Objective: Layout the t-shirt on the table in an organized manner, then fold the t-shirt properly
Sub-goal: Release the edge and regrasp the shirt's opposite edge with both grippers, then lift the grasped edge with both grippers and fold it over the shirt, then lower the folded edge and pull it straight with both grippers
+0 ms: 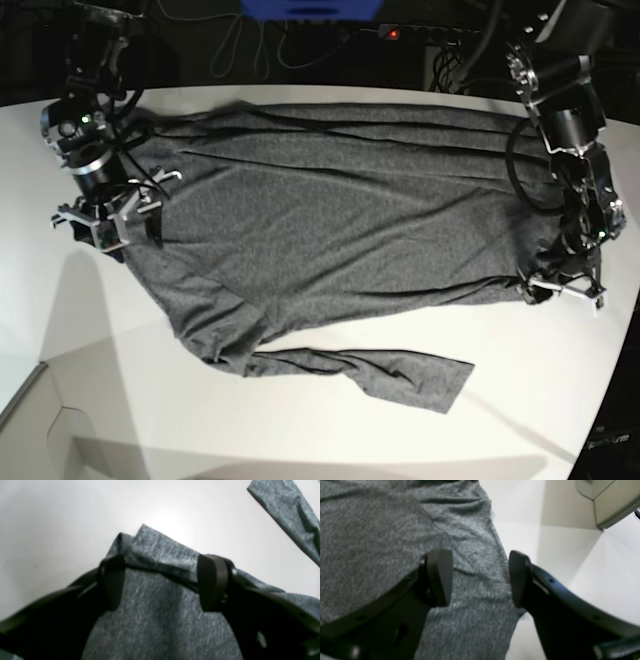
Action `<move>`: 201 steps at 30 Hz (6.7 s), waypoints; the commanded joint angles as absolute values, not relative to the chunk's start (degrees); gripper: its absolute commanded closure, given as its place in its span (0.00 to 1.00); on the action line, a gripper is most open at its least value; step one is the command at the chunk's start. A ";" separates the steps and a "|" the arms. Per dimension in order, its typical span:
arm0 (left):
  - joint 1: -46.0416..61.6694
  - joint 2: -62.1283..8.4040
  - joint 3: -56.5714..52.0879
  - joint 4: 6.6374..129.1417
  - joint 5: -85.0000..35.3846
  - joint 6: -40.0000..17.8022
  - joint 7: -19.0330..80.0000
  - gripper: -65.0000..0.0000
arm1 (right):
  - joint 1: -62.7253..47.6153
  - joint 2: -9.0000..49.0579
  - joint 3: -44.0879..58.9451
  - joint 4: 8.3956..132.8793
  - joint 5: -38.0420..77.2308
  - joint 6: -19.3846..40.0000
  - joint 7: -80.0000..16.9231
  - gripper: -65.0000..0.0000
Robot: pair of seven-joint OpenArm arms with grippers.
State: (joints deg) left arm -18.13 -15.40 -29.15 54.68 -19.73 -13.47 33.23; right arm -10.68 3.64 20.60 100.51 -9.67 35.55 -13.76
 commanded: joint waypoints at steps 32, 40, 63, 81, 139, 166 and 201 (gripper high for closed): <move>-23.34 -16.40 -29.05 46.46 -20.26 -13.85 26.33 0.70 | -10.86 4.88 20.97 101.32 -8.84 35.12 -12.26 0.45; -23.34 -16.40 -29.14 48.04 -20.35 -14.02 26.77 1.00 | -10.24 4.88 20.97 101.32 -8.84 35.12 -12.26 0.45; -22.99 -16.48 -29.23 57.10 -20.26 -13.76 30.64 1.00 | 21.05 7.25 20.35 63.34 -8.84 35.12 -12.18 0.37; -22.99 -16.31 -28.88 56.57 -20.26 -13.67 30.37 1.00 | 28.97 12.00 20.44 39.78 -8.92 34.86 -4.88 0.37; -1.54 -18.59 -36.88 77.93 -40.22 -14.02 36.35 1.00 | -10.15 6.99 20.97 95.43 -0.84 35.12 -7.78 1.00; 9.98 -19.21 -38.64 77.85 -41.19 -14.20 36.35 1.00 | -17.89 7.08 22.11 94.99 -0.84 35.21 -7.69 1.00; 9.71 -15.52 -38.20 77.23 -40.57 -19.38 36.35 0.96 | -19.74 5.32 28.88 94.02 -1.19 40.00 -8.31 0.93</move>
State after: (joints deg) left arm 10.09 -14.41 -37.82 76.38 -40.16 -18.92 37.52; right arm -19.59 4.64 28.64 93.10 -1.69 40.45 -9.82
